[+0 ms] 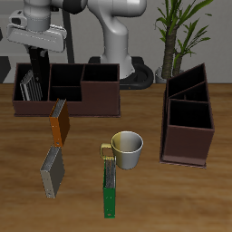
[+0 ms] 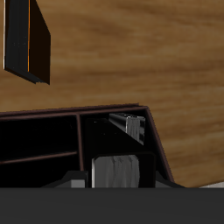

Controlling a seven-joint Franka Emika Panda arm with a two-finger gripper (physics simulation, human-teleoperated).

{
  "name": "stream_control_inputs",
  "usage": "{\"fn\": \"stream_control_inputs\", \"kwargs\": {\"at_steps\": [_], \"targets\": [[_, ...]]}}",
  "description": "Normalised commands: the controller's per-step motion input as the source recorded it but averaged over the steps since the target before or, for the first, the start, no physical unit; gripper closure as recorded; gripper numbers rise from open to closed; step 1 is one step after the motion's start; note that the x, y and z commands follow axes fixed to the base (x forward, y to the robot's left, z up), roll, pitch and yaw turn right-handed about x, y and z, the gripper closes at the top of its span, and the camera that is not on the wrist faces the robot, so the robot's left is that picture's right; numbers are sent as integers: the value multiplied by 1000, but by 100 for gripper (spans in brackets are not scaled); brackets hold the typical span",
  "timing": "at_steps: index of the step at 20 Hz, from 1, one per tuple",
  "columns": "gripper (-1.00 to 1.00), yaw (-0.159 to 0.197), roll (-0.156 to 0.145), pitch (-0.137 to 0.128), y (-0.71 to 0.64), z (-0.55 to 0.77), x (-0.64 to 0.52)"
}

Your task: Place the striped book into the back desk caddy's left compartment and place the black book into the back desk caddy's left compartment and place the yellow book into the left desk caddy's right compartment

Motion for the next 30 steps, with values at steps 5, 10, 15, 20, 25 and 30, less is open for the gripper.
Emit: {"fn": "stream_control_inputs", "kwargs": {"at_steps": [5,10,15,20,25,30], "targets": [[100,-42,0,59,-35,-302,-51],[100,23,-4,36,74,-248,-81],[100,42,-25,9,-40,3,-121],[100,30,-46,37,-122,-244,63],[100,15,-18,70,-12,-349,49],[100,-14,32,92,82,-330,74]]}}
